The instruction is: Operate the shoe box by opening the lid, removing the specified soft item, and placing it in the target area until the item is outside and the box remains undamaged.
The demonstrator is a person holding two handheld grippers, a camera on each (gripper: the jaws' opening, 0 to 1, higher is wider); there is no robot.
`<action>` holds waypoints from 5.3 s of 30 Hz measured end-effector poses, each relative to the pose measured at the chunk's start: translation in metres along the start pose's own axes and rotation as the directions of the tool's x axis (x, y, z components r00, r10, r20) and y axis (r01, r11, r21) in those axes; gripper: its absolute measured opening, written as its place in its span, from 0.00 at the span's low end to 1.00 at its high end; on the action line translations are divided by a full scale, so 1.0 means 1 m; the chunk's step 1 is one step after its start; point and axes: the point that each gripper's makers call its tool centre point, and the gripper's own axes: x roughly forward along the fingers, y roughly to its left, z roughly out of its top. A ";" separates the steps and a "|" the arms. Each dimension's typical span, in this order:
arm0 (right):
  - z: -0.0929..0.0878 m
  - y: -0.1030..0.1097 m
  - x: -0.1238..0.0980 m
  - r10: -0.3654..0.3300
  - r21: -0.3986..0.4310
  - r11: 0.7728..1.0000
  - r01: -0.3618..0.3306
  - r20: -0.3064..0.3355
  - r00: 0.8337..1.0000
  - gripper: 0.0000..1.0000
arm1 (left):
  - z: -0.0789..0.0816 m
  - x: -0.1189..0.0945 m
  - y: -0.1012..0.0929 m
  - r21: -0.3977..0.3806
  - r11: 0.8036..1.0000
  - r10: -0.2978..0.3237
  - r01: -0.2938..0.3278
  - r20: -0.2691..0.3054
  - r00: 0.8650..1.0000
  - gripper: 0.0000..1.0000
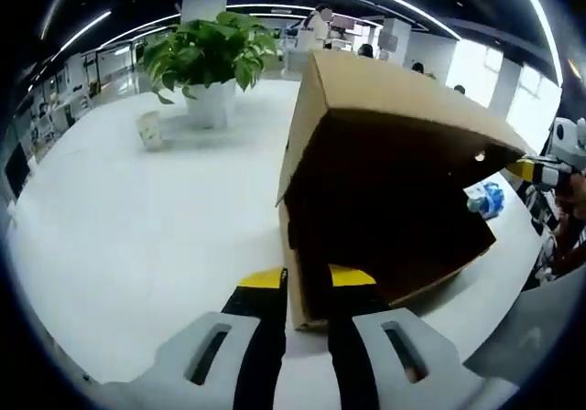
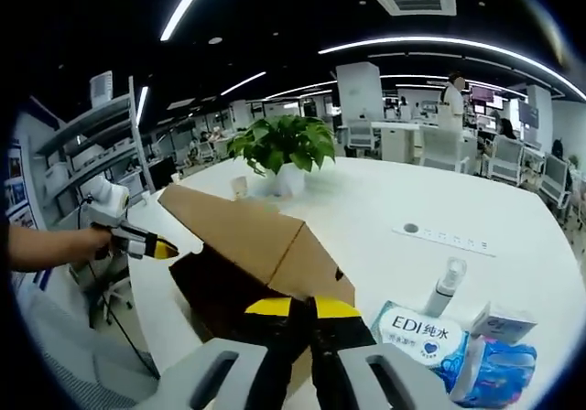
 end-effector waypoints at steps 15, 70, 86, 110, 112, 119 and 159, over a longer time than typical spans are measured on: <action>-0.018 0.006 -0.001 0.031 -0.031 0.999 -0.032 -0.030 0.999 0.03 | 0.021 -0.014 -0.002 0.083 0.996 -0.025 0.020 0.058 0.998 0.15; -0.072 0.039 0.003 0.215 0.081 0.974 -0.211 -0.050 0.975 0.25 | -0.015 -0.016 -0.023 0.268 0.955 -0.134 0.131 -0.006 0.991 0.34; -0.088 0.034 0.004 0.124 -0.146 0.979 -0.140 -0.112 0.986 0.27 | -0.033 -0.011 -0.023 0.266 0.953 -0.135 0.142 -0.045 0.990 0.34; -0.088 0.035 0.011 0.132 -0.107 0.984 -0.141 -0.087 0.987 0.28 | -0.047 -0.002 -0.020 0.226 0.965 -0.127 0.134 -0.046 0.991 0.32; -0.090 0.035 0.012 0.132 -0.106 0.984 -0.141 -0.091 0.987 0.28 | -0.048 -0.002 -0.020 0.220 0.966 -0.126 0.133 -0.045 0.991 0.32; -0.095 0.036 0.014 0.114 -0.136 0.983 -0.128 -0.101 0.988 0.28 | -0.052 0.002 -0.018 0.227 0.968 -0.100 0.109 -0.050 0.994 0.29; -0.065 -0.011 0.066 0.044 -0.103 0.993 -0.058 -0.134 0.990 0.28 | -0.007 0.059 -0.008 0.205 0.973 -0.093 0.106 -0.068 0.993 0.30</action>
